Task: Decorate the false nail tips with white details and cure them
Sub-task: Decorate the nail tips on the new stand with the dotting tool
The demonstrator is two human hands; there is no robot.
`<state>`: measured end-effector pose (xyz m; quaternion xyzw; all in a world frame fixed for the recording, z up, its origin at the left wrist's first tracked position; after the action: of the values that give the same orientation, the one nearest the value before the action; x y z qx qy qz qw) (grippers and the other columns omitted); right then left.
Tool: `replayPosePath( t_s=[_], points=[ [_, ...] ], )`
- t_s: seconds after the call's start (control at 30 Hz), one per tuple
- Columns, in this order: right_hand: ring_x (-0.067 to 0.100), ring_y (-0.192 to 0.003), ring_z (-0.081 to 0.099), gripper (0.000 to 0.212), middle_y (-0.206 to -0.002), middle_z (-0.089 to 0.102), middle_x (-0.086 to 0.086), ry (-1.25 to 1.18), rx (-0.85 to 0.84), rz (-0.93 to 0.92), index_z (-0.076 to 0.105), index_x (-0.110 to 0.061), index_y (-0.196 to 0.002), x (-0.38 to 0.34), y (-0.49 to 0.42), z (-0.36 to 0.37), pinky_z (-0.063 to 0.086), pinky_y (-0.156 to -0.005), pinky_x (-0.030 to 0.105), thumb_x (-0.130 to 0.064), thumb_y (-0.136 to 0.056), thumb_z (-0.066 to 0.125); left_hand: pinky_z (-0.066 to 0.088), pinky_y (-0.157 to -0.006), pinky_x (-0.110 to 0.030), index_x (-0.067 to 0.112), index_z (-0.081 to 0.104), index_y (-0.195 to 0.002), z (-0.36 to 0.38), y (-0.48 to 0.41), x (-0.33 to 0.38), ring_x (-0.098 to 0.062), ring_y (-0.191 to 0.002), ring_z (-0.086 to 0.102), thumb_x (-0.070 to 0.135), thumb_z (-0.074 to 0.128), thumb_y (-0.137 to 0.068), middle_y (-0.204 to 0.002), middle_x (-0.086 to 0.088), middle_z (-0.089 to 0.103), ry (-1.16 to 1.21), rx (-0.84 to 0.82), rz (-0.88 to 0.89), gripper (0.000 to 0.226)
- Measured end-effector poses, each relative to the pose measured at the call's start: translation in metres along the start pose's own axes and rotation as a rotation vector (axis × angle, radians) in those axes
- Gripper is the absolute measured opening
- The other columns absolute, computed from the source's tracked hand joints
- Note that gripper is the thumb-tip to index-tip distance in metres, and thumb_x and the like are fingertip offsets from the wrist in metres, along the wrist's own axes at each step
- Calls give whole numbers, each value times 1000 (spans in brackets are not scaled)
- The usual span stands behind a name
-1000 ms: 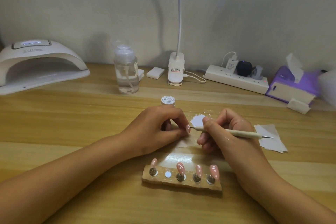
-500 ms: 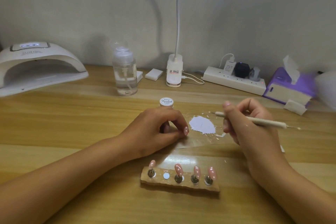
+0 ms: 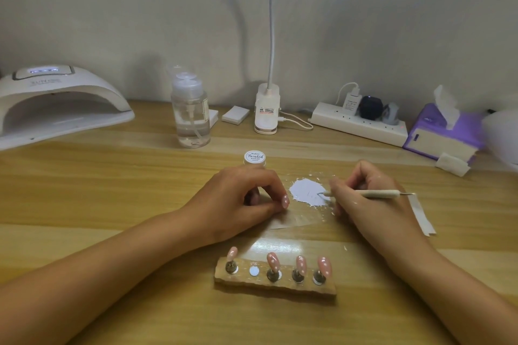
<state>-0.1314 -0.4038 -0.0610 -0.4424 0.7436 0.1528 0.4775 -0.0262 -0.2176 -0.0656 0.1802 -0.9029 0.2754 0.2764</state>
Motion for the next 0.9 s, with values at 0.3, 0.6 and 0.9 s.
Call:
replayPosePath(
  t_s=[0.3, 0.6, 0.9],
  points=[
    [18, -64, 64, 29, -62, 69, 1, 50, -27, -12, 53, -14, -74, 0, 0, 2, 52, -71, 42, -37, -86, 67, 42, -60, -16, 27, 72, -85, -1, 0, 0, -16, -60, 55, 18, 76, -85, -88, 22, 64, -5, 2, -4, 10],
    [5, -50, 59, 33, -59, 69, 1, -14, 9, -53, 53, -14, -77, -3, 1, 0, 46, -59, 36, -42, -89, 65, 43, -60, -18, 27, 72, -85, 0, 0, 0, -14, -59, 55, 17, 77, -84, -86, 22, 65, 25, 2, -23, 11],
    [10, -47, 54, 22, -60, 67, 7, -541, -207, 122, 52, -9, -82, -22, 25, 17, 40, -39, 18, -19, -85, 71, 45, -59, -21, 32, 70, -85, -1, 0, 1, -16, -62, 57, 18, 77, -84, -84, 25, 62, -3, -1, -20, 15]
  ],
)
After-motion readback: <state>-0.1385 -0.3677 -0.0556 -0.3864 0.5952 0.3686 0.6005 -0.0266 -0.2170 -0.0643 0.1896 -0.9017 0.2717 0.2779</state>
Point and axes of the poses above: each hand's wrist, its own y-axis away from the middle knuckle, its own z-axis out of the palm, x = y × z, the point moved 3 cm from there along -y, towards the middle knuckle
